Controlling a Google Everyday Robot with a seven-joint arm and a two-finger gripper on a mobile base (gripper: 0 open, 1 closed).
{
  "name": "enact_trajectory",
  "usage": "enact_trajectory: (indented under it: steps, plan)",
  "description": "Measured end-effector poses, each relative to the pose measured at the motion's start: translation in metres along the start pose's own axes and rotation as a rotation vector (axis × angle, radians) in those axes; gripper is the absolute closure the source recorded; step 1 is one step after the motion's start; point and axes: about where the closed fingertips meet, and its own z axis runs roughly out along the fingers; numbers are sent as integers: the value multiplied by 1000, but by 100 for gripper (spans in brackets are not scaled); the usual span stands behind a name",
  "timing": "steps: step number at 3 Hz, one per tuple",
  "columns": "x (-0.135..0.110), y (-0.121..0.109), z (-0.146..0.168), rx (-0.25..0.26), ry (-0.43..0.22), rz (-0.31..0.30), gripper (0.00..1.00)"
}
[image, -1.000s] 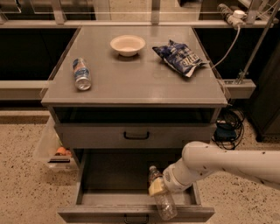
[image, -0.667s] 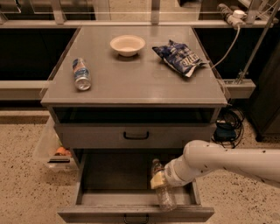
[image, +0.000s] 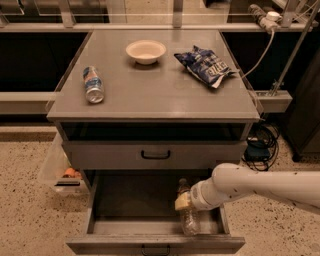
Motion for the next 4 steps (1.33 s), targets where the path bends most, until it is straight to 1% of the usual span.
enact_trajectory:
  steps: [1, 2, 4]
  plan:
    - [-7, -7, 21, 2, -14, 27, 100]
    - [-11, -19, 43, 23, 2, 63, 100]
    - [-9, -44, 68, 64, 35, 133, 100]
